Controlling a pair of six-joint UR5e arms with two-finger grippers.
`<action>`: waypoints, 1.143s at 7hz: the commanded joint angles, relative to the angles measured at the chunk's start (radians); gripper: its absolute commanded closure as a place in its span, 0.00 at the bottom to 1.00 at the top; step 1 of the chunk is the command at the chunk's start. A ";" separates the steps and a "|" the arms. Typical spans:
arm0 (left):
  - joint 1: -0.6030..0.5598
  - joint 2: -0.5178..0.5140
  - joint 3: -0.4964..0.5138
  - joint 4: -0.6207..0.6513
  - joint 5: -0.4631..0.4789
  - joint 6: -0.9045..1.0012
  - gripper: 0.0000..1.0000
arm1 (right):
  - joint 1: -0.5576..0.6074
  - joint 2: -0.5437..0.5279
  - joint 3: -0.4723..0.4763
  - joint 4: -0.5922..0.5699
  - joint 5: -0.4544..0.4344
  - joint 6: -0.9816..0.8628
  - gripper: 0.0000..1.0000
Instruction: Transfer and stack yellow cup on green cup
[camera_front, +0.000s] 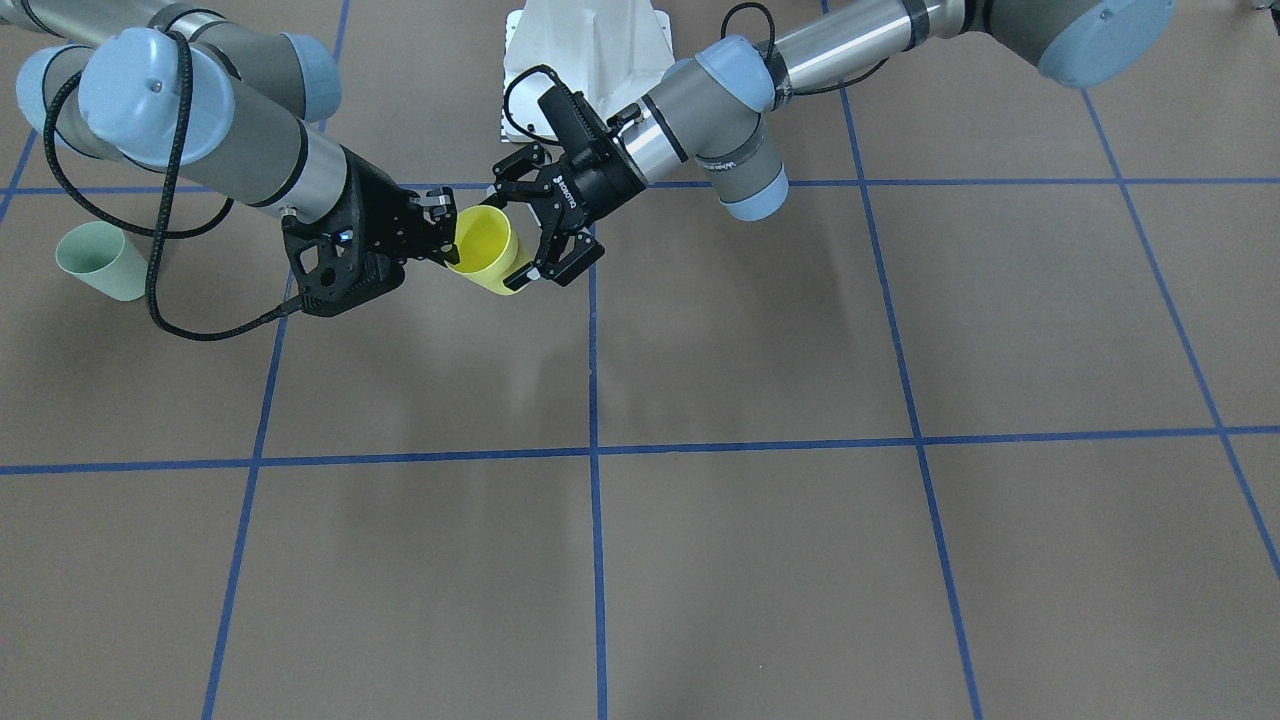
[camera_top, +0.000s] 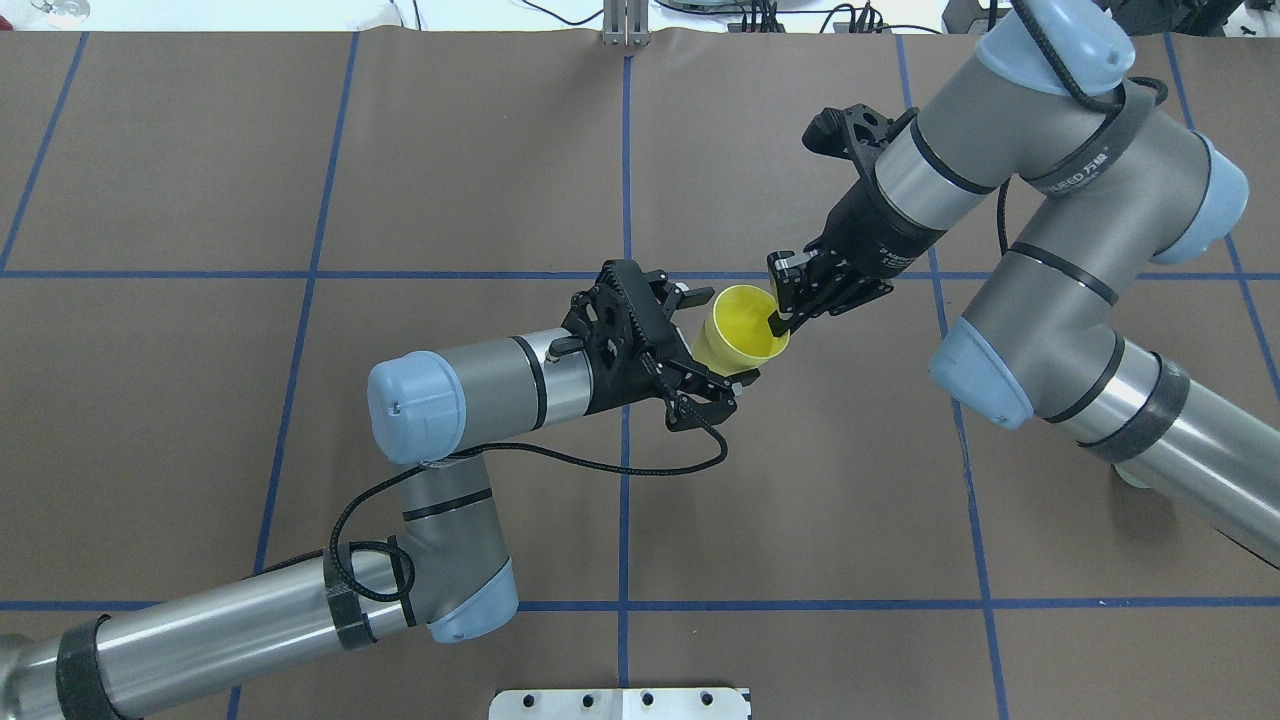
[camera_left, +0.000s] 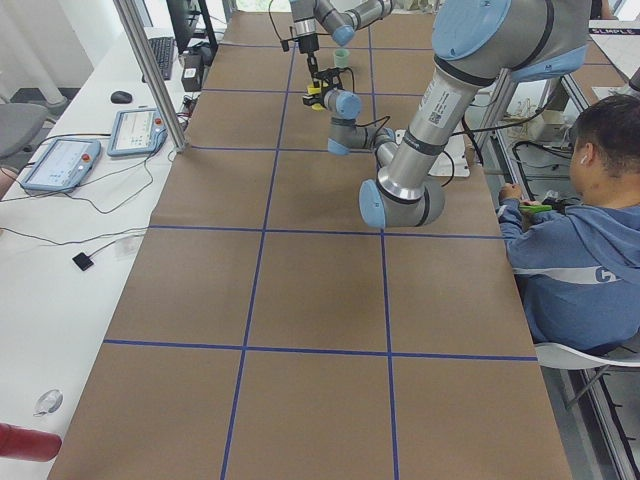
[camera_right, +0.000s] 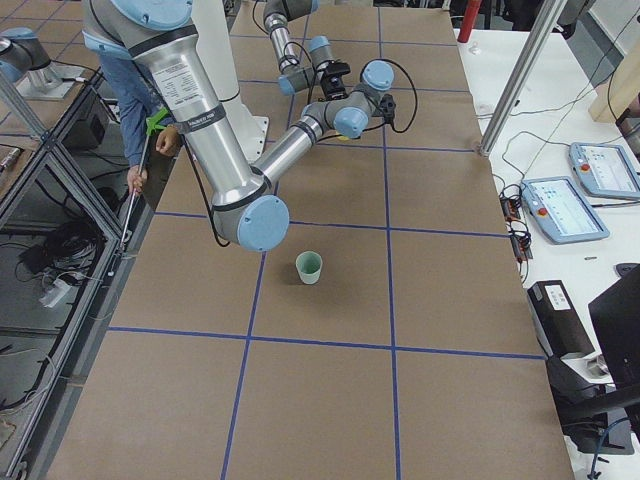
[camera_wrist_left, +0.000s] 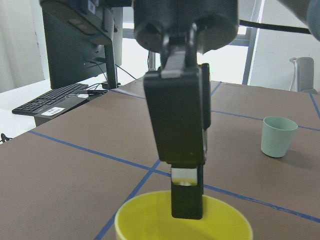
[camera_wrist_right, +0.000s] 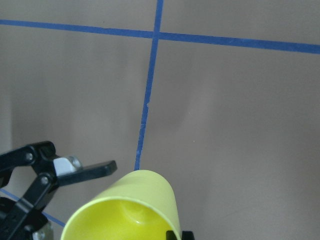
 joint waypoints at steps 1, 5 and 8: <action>0.000 0.001 -0.009 0.000 0.009 -0.003 0.01 | 0.046 -0.062 0.047 -0.002 0.004 0.002 1.00; 0.000 0.106 -0.012 -0.017 0.084 -0.084 0.01 | 0.169 -0.465 0.306 -0.008 -0.208 0.156 1.00; -0.007 0.179 0.000 -0.027 0.221 -0.144 0.02 | 0.276 -0.736 0.402 -0.006 -0.264 0.141 1.00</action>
